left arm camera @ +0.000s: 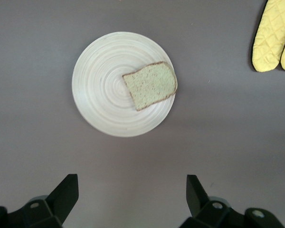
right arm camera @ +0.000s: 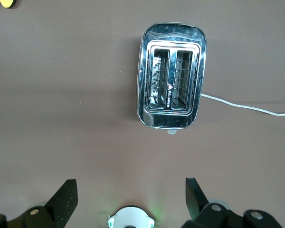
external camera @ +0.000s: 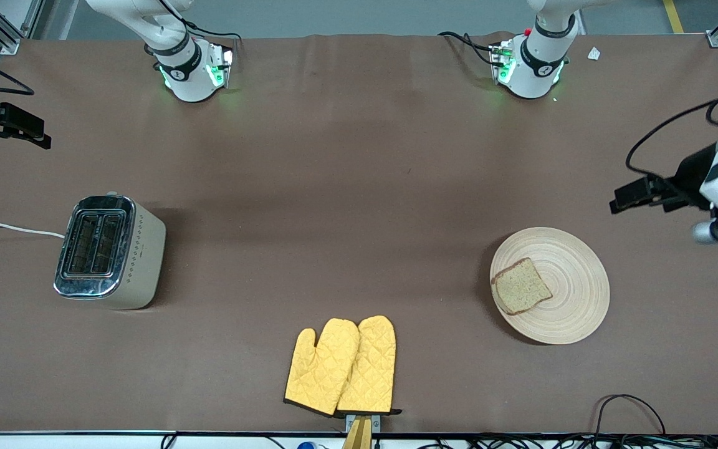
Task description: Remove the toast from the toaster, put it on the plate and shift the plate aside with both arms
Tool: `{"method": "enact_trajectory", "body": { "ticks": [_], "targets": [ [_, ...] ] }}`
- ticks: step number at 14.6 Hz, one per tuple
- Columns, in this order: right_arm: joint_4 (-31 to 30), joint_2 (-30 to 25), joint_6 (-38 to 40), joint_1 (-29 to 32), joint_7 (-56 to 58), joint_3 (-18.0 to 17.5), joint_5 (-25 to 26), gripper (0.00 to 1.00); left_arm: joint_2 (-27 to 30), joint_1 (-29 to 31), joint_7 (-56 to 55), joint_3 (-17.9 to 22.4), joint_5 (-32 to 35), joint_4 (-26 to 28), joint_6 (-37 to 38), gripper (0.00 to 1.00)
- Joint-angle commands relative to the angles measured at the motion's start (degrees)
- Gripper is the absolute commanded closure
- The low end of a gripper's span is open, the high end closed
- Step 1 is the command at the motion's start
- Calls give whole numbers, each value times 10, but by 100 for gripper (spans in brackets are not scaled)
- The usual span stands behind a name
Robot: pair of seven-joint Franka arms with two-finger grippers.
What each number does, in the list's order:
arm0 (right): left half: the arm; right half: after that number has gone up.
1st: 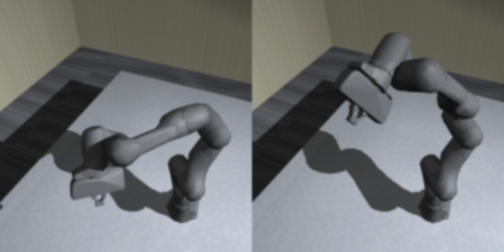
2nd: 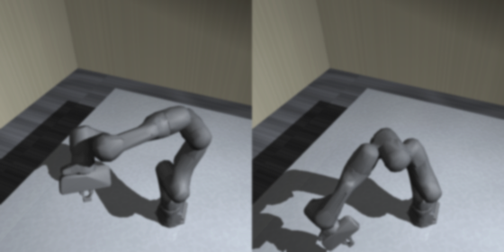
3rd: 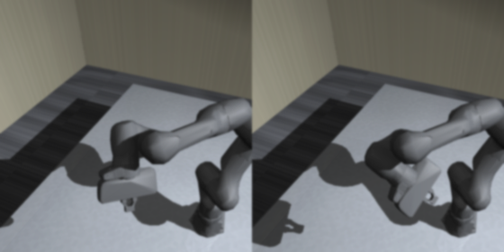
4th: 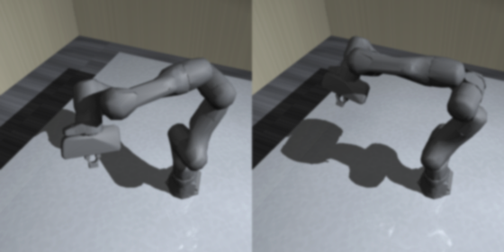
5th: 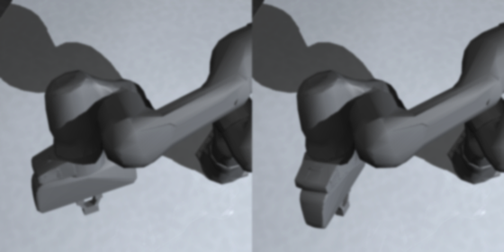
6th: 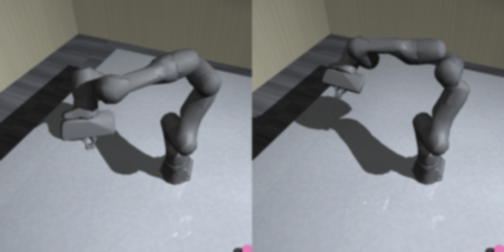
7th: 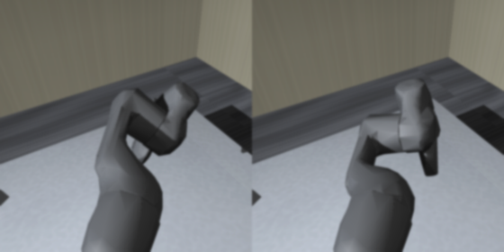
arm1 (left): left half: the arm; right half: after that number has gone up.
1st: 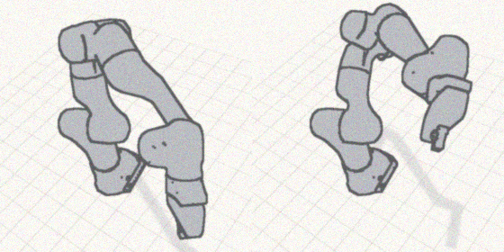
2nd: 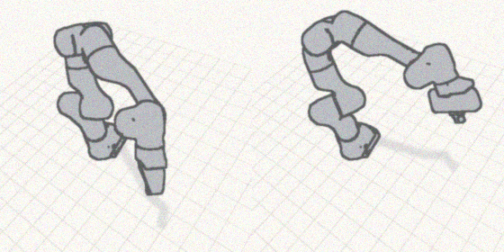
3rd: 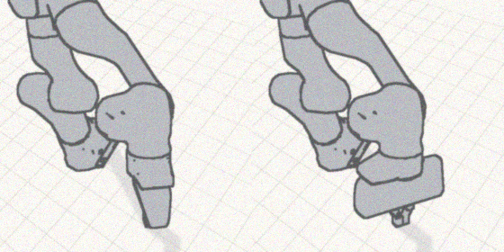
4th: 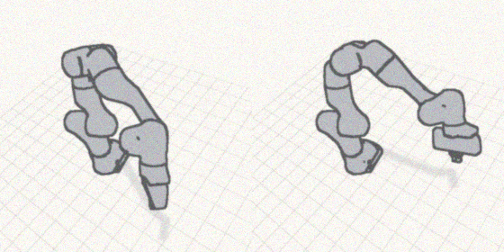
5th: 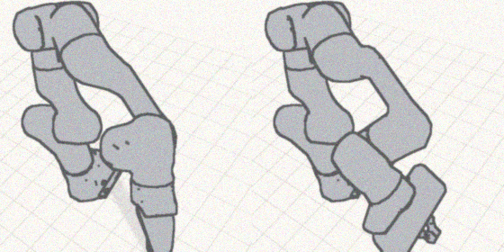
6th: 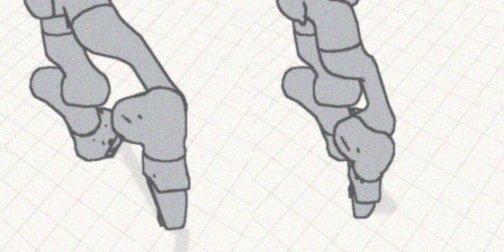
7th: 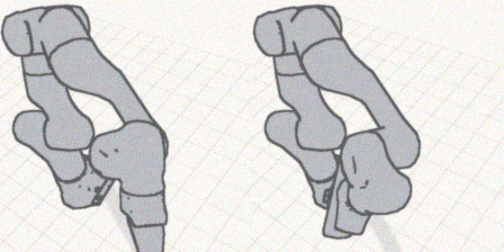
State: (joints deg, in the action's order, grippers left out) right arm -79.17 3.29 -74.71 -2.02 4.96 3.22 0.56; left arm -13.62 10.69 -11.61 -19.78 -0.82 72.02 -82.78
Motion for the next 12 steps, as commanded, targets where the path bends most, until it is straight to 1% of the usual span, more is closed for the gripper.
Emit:
{"method": "enact_trajectory", "body": {
  "ticks": [1,3,5,7,10,11,12],
  "targets": [
    [-9,-8,0,-1,5,0,-2,0,34,9,-1,-2,15,23,8,0],
    [-11,-9,3,-1,5,0,-3,0,35,11,2,-2,35,22,9,0],
    [-12,-9,1,1,5,0,-8,0,35,13,3,0,37,17,10,0],
    [-13,-9,2,1,5,0,-9,0,38,13,2,2,39,17,30,0],
    [-13,-11,2,-1,5,0,-9,0,39,14,5,3,38,17,33,0],
    [-15,-13,2,0,5,0,-9,0,47,14,6,2,37,17,34,0],
    [-21,-14,-1,2,5,1,-9,0,70,8,6,5,32,18,34,0]
  ]
}}
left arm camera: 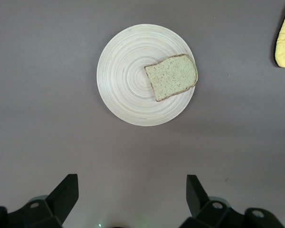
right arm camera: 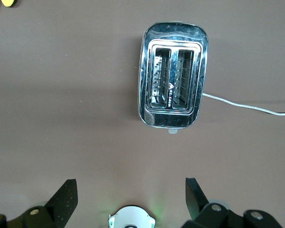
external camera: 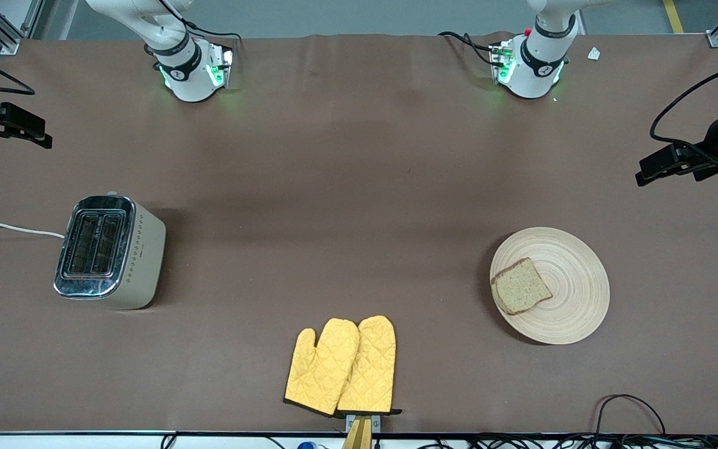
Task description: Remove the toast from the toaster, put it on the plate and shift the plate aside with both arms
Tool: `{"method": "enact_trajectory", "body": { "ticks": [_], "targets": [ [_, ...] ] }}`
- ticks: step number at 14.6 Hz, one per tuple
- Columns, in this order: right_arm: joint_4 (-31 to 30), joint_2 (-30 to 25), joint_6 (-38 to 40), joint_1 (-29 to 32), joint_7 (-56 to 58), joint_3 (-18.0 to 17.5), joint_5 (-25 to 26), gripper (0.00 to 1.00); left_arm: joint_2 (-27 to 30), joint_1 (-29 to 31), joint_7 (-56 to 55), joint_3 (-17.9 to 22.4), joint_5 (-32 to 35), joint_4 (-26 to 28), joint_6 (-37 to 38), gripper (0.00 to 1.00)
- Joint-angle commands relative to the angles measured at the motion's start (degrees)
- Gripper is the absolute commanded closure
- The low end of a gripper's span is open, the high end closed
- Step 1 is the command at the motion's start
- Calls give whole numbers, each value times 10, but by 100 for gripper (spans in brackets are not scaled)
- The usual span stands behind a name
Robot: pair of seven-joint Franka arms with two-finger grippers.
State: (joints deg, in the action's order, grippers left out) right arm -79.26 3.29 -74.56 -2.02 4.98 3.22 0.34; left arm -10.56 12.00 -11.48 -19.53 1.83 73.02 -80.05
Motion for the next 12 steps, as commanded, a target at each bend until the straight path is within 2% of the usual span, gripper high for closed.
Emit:
{"method": "enact_trajectory", "body": {
  "ticks": [1,2,4,5,8,10,12],
  "targets": [
    [-24,-16,-6,2,5,1,-7,0,61,-21,1,11,12,24,8,0],
    [-24,-17,-7,2,5,1,-7,0,71,-44,6,32,12,40,8,0],
    [-26,-21,-17,1,4,2,-11,0,109,-95,20,100,4,92,10,0],
    [-35,-25,-31,3,4,2,-17,0,124,-103,20,111,3,109,6,0],
    [-65,-45,-46,3,5,5,-24,0,144,-125,10,123,3,135,4,0],
    [-96,-64,-73,5,5,5,-25,0,139,-126,10,124,4,132,4,0],
    [-97,-66,-72,3,4,4,-25,0,130,-122,18,123,4,124,6,0]
  ]
}}
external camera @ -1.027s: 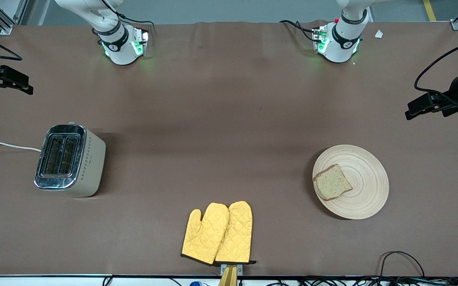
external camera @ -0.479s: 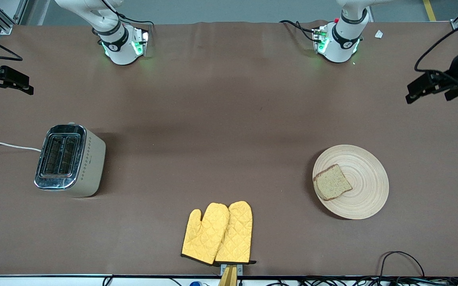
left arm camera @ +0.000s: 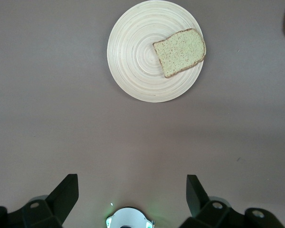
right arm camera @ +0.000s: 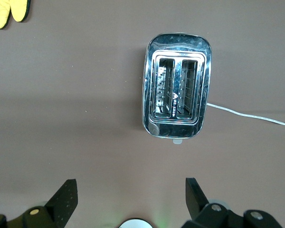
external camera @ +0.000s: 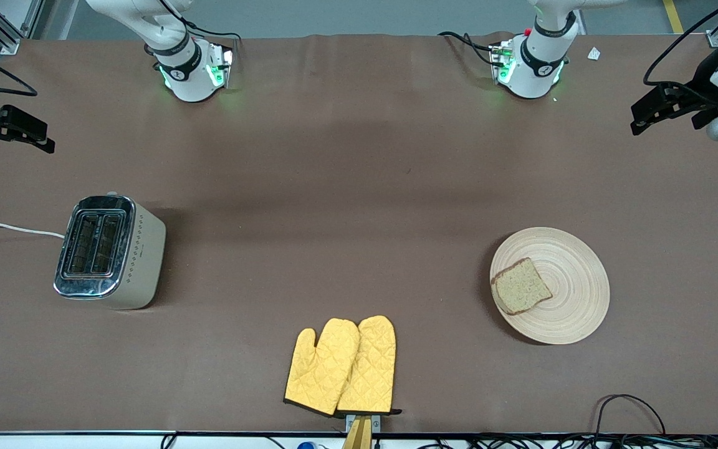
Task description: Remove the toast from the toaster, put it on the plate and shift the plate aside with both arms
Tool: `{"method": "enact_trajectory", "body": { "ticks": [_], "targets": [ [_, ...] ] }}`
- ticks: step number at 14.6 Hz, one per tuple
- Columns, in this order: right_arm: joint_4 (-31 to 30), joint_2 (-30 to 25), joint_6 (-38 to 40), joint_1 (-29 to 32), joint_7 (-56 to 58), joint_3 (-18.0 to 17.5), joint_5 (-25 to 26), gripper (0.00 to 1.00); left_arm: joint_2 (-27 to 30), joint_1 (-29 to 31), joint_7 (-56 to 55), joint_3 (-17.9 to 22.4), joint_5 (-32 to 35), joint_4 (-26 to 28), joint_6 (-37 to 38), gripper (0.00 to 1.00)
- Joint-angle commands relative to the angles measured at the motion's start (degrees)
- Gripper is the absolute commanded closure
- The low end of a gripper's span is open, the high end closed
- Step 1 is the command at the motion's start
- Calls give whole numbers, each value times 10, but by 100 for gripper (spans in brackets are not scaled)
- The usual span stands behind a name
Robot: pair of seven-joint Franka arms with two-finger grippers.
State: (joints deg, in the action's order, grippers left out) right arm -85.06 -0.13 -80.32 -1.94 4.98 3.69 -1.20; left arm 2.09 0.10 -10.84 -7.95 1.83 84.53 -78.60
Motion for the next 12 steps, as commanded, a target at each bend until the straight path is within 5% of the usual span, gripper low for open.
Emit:
{"method": "enact_trajectory", "body": {
  "ticks": [1,12],
  "targets": [
    [-41,-34,-14,3,4,-1,-10,0,2,-3,12,7,7,8,-9,0],
    [-38,-33,-12,2,4,-2,-9,0,-24,-4,4,5,11,-5,-9,0]
  ]
}}
